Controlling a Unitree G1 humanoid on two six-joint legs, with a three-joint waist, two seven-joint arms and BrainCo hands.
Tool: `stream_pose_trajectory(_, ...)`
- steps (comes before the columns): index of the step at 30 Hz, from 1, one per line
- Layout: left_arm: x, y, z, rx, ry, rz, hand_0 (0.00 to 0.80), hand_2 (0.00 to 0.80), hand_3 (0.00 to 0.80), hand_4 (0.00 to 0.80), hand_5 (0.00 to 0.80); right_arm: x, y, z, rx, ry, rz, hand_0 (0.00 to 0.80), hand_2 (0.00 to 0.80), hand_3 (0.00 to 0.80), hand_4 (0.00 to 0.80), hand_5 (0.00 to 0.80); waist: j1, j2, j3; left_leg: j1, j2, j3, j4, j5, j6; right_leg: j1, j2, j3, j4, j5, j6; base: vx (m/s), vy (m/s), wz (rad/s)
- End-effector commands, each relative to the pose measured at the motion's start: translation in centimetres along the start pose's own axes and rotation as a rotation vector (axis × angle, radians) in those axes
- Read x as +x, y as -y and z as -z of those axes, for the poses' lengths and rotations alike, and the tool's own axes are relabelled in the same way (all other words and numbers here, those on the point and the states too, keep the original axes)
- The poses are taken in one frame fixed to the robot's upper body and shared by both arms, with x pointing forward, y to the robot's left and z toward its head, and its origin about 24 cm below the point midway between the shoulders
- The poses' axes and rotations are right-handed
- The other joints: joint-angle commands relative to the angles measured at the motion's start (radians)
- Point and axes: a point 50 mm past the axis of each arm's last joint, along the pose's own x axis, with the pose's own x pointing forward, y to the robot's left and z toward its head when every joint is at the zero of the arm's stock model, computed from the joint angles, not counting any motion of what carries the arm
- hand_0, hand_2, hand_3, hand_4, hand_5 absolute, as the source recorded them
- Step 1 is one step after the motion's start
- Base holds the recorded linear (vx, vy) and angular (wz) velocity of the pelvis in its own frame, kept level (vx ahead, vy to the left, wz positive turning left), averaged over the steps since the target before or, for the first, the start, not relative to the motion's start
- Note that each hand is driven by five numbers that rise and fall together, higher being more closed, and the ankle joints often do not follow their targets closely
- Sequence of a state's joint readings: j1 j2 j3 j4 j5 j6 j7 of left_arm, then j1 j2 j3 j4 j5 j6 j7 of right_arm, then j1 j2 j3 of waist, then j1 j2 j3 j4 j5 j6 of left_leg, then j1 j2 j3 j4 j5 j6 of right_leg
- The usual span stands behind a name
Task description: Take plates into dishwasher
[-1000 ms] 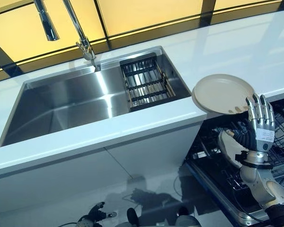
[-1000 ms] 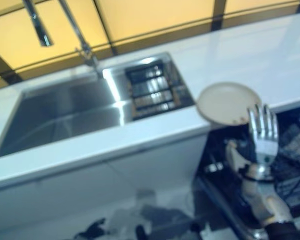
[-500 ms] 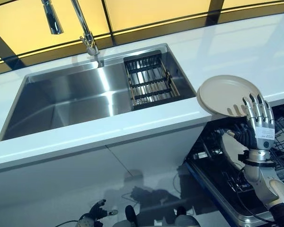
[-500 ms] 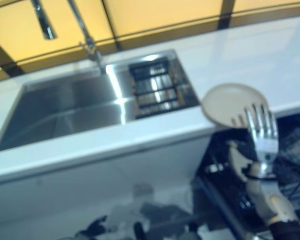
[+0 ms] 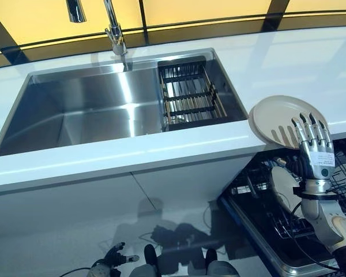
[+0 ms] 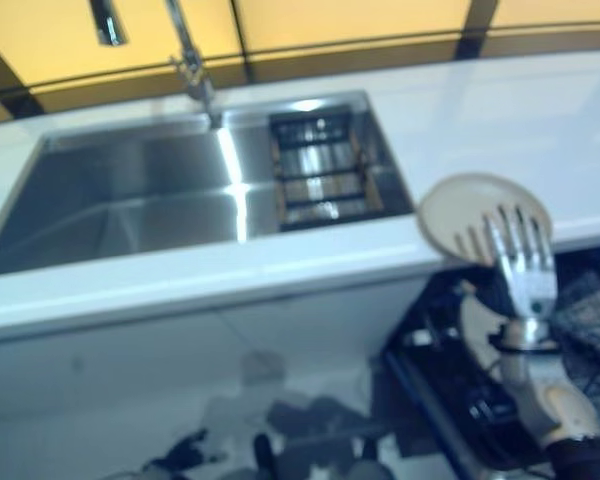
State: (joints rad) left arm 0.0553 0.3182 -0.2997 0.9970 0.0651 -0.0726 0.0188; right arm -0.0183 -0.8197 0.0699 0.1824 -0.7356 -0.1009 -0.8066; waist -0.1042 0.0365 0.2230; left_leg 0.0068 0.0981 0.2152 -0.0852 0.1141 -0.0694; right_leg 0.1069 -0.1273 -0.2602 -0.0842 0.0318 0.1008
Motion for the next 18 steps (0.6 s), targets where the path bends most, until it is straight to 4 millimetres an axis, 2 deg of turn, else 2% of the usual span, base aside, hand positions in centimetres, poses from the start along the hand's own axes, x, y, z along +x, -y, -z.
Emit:
stream_pose_trajectory(1,0.39,-2.59,-1.32,0.068,0.034,-0.054,0.000,0.000,0.000,0.000,0.000,3.23,2.16,1.10,-0.080,0.008,0.115,0.000,0.000,0.000,0.000,0.000,0.040,-0.034,-0.019,0.042,-0.003,0.008,0.096,-0.153,0.044,-0.109,-0.015,0.038,0.223,-0.117,-0.007,0.000,0.000,0.00)
stream_pose_trajectory(18,0.48,-3.14,-1.17,0.066,0.026,-0.074,0.000,0.000,0.000,0.000,0.000,2.64,1.44,1.84,-0.103,-0.023,0.037,0.000,0.000,0.000,0.000,0.000,0.040,-0.047,-0.019,0.038,0.003,0.011,0.098,-0.152,0.044,-0.107,-0.010,0.036,0.223,-0.119,-0.005,0.000,0.000,0.00)
